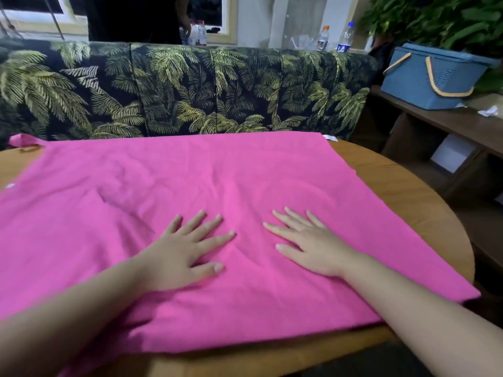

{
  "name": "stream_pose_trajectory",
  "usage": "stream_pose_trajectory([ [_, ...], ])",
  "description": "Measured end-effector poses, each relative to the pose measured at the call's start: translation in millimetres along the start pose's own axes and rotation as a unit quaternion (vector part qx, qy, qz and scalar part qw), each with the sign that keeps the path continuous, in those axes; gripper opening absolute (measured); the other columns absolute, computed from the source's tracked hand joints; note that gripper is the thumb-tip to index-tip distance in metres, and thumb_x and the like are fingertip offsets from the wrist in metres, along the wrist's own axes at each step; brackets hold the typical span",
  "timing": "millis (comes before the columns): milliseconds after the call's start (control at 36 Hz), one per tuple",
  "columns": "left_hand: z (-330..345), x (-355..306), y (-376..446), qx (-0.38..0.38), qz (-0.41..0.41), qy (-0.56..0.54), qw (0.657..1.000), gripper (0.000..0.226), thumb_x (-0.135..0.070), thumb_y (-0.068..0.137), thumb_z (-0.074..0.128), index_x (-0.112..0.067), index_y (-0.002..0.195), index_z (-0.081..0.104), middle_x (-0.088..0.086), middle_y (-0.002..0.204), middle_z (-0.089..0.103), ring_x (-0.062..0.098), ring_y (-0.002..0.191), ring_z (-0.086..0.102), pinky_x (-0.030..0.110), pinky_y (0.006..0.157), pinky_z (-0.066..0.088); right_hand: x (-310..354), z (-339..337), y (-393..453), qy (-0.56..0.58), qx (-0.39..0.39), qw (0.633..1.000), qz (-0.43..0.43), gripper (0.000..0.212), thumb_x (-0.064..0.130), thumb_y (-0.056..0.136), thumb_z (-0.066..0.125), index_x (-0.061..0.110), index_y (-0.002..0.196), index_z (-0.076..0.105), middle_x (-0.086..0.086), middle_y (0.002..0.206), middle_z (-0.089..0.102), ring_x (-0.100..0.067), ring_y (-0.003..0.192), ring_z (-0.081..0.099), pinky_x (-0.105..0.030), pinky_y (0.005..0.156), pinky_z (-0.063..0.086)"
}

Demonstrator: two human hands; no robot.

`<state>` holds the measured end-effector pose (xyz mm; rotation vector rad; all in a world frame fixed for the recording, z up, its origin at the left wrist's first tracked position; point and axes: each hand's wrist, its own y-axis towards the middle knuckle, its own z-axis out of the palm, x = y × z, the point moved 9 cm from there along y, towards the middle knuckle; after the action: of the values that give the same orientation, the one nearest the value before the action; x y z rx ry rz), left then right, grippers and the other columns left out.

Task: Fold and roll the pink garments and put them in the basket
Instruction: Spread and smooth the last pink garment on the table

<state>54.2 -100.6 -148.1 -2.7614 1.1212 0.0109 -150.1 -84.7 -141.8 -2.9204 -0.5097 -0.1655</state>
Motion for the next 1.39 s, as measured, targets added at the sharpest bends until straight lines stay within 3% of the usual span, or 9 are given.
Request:
stream_pose_trajectory([
  [167,11,-48,-66,-0.033,0.098,-0.017,0.994,0.058,-0.075,0.089,0.012,-0.06,0.143,-0.002,-0.017,0.158,-0.01,0.016,0.146,-0.018,0.045,0.118,-0.013,32,12,-77,-0.033,0.038,0.998,-0.044,0.059,0.071,0.078,0.001,0.063,0.137,-0.003,0.025,0.154,-0.019,0.004,0.139,-0.028,-0.031,0.116,-0.017],
  [361,16,-78,-102,-0.045,0.139,-0.041,0.988,0.061,-0.072,0.092,0.025,-0.055,0.146,0.003,-0.017,0.159,-0.005,0.008,0.147,-0.013,0.041,0.115,-0.009,49,22,-121,-0.025,0.044,0.996,-0.072,0.058,0.071,0.085,0.013,0.059,0.142,0.008,0.029,0.153,-0.019,0.008,0.136,-0.029,-0.022,0.111,-0.024],
  [472,2,-83,-112,-0.123,0.149,-0.046,0.98,0.049,-0.058,0.098,0.033,-0.043,0.144,0.036,-0.017,0.154,0.03,0.004,0.143,0.023,0.041,0.116,0.026,58,14,-131,0.033,-0.067,0.992,-0.1,0.06,0.074,0.087,0.025,0.047,0.137,0.044,0.022,0.149,0.032,0.005,0.139,0.017,-0.027,0.116,0.015],
  [556,-17,-88,-123,-0.211,0.165,-0.03,0.963,0.036,-0.043,0.098,0.042,-0.029,0.123,0.064,-0.01,0.118,0.058,0.009,0.105,0.059,0.029,0.084,0.053,71,-1,-136,0.024,-0.175,0.975,-0.137,0.047,0.059,0.096,0.034,0.029,0.111,0.067,0.014,0.11,0.057,-0.004,0.105,0.051,-0.018,0.091,0.041],
  [694,-35,-80,-126,-0.267,0.106,-0.04,0.957,0.038,-0.045,0.102,0.029,-0.029,0.095,0.063,-0.012,0.086,0.061,0.01,0.074,0.061,0.022,0.067,0.046,81,-12,-125,0.023,-0.221,0.968,-0.118,0.032,0.038,0.097,0.038,0.019,0.087,0.061,0.009,0.082,0.057,-0.01,0.08,0.05,-0.021,0.069,0.036],
  [861,-40,-67,-123,-0.248,0.072,0.003,0.966,0.038,-0.058,0.089,0.038,-0.031,0.113,0.049,-0.017,0.098,0.063,0.002,0.085,0.061,0.017,0.069,0.046,68,-7,-101,0.03,-0.136,0.99,0.023,0.028,0.036,0.103,0.034,0.02,0.113,0.054,0.007,0.109,0.061,-0.018,0.102,0.057,-0.034,0.079,0.041],
  [1139,-54,-55,-148,-0.315,0.121,0.052,0.94,0.017,-0.031,0.094,0.043,-0.021,0.105,0.05,-0.002,0.099,0.06,0.017,0.082,0.06,0.026,0.075,0.043,90,-18,-112,0.004,-0.266,0.959,-0.093,0.025,0.009,0.08,0.062,0.024,0.096,0.053,0.008,0.096,0.052,-0.01,0.087,0.05,-0.025,0.076,0.041],
  [1222,-59,-48,-147,-0.325,0.105,0.009,0.94,0.02,-0.033,0.097,0.042,-0.02,0.101,0.055,-0.004,0.088,0.064,0.015,0.076,0.061,0.025,0.071,0.045,96,-21,-111,-0.007,-0.273,0.957,-0.095,0.012,0.024,0.086,0.049,0.023,0.089,0.06,0.009,0.089,0.056,-0.011,0.081,0.052,-0.026,0.071,0.046],
  [1389,-56,-34,-135,-0.314,0.081,-0.014,0.946,0.035,-0.038,0.097,0.042,-0.016,0.09,0.069,-0.006,0.086,0.065,0.018,0.075,0.063,0.027,0.073,0.046,89,-10,-100,0.022,-0.199,0.979,-0.051,0.041,0.05,0.086,0.041,0.021,0.098,0.066,0.011,0.093,0.062,-0.011,0.088,0.057,-0.026,0.078,0.046],
])
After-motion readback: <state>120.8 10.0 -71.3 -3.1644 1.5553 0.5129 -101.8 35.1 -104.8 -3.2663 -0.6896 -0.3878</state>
